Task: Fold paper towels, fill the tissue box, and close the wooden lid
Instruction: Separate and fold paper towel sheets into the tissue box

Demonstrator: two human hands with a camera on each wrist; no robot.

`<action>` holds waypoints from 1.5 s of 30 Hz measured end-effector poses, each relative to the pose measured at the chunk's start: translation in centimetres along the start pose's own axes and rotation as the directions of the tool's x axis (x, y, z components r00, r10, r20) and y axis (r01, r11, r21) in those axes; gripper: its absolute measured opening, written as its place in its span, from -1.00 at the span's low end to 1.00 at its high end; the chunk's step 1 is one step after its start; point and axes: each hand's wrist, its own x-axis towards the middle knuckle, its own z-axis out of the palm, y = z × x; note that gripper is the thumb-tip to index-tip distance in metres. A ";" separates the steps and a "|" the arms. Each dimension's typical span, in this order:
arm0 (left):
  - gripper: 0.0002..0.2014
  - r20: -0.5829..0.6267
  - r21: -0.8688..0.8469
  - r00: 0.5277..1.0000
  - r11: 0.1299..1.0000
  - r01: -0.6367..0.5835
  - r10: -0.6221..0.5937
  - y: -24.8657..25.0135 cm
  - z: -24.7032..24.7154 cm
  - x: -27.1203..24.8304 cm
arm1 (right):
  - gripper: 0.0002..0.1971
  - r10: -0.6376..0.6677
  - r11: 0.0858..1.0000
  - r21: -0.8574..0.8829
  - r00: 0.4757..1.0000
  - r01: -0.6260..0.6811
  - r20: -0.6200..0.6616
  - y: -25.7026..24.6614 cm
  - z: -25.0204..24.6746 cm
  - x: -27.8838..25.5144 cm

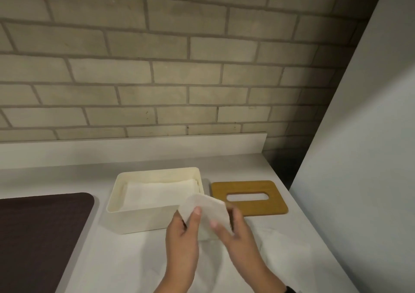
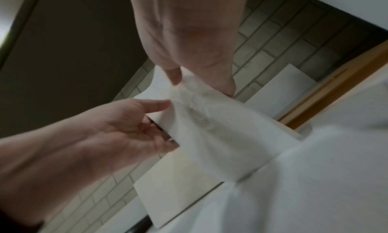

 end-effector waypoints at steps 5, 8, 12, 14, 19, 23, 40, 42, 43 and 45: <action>-0.87 -0.149 -0.203 0.989 0.979 -0.017 -0.013 3.2 -3.3 2.0 | -0.56 0.127 0.928 -0.359 0.991 -0.103 0.046 -0.9 -1.6 2.5; -0.82 -0.226 -0.098 0.973 0.993 -0.072 0.048 4.7 -6.4 4.0 | -0.59 0.070 0.978 -0.192 0.997 -0.075 -0.028 -4.0 -1.1 4.9; -0.61 -0.296 0.229 0.949 0.973 -0.036 0.105 5.4 -9.3 7.2 | -0.56 -0.030 0.960 -0.279 0.999 0.016 -0.044 -6.2 1.7 9.7; -0.54 -0.254 0.416 0.958 0.909 -0.012 0.129 5.4 -10.1 8.7 | -0.53 -0.043 0.922 -0.384 0.999 0.038 -0.005 -5.9 3.4 11.8; -0.38 -0.067 0.803 0.995 0.596 0.012 0.069 3.6 -11.2 12.5 | -0.39 0.019 0.777 -0.629 0.998 0.025 0.062 -5.0 6.9 14.2; -0.31 0.054 0.920 0.998 0.387 -0.067 0.045 2.7 -11.3 13.7 | -0.28 0.088 0.596 -0.801 0.987 0.056 0.134 -4.4 8.0 13.8; -0.22 0.101 0.989 0.946 -0.074 -0.129 -0.307 3.2 -8.9 15.7 | -0.69 0.156 0.494 -0.861 0.961 0.123 0.227 -2.9 8.7 14.2; -0.24 0.091 0.994 0.952 -0.034 -0.106 -0.293 3.5 -8.7 15.5 | -0.64 0.115 0.622 -0.765 0.947 0.168 0.301 -3.4 7.3 13.7; -0.26 0.092 0.996 0.959 0.004 -0.094 -0.267 3.6 -8.5 15.1 | -0.65 0.073 0.693 -0.699 0.947 0.178 0.314 -3.8 6.3 13.0; -0.35 0.127 0.988 0.982 0.109 -0.112 -0.141 3.9 -8.2 14.0 | -0.77 -0.006 0.804 -0.578 0.973 0.143 0.233 -4.4 3.4 11.4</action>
